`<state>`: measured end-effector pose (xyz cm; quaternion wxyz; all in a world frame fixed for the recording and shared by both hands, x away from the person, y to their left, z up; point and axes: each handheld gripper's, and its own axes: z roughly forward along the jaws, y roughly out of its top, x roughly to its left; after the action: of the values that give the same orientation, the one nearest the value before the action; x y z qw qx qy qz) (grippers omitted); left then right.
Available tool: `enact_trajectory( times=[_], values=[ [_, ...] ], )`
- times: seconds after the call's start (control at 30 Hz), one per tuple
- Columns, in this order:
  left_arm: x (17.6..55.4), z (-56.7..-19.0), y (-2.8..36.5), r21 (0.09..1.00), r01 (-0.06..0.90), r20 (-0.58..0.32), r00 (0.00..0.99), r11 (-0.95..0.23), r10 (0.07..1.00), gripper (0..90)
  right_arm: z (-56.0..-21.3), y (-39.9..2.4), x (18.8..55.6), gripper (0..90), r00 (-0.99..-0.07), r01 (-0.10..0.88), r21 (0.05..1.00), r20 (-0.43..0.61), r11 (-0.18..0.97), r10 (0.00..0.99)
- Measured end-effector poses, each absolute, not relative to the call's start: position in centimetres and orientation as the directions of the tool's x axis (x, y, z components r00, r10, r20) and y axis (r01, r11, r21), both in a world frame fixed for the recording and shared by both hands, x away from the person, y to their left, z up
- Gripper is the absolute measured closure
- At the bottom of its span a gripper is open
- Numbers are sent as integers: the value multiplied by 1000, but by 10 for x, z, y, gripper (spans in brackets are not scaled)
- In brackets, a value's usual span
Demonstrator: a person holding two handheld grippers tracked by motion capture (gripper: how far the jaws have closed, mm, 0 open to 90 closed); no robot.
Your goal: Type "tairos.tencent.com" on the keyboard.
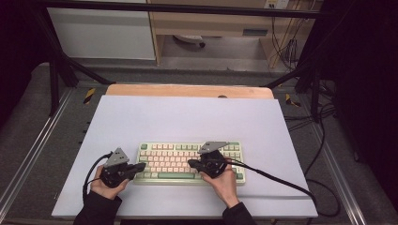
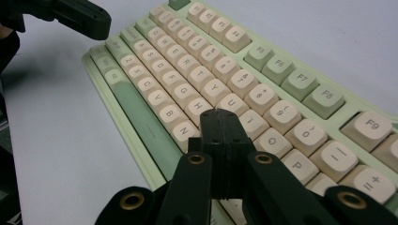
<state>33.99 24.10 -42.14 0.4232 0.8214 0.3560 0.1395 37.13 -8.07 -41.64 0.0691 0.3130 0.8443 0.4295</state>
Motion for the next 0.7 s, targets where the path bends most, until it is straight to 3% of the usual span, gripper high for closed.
enact_trajectory(
  times=[0.7],
  values=[
    [340,-421,241,795,465,-71,709,-390,702,896,-432,-69,369,900,-806,474,747,155,466,571]
  ],
)
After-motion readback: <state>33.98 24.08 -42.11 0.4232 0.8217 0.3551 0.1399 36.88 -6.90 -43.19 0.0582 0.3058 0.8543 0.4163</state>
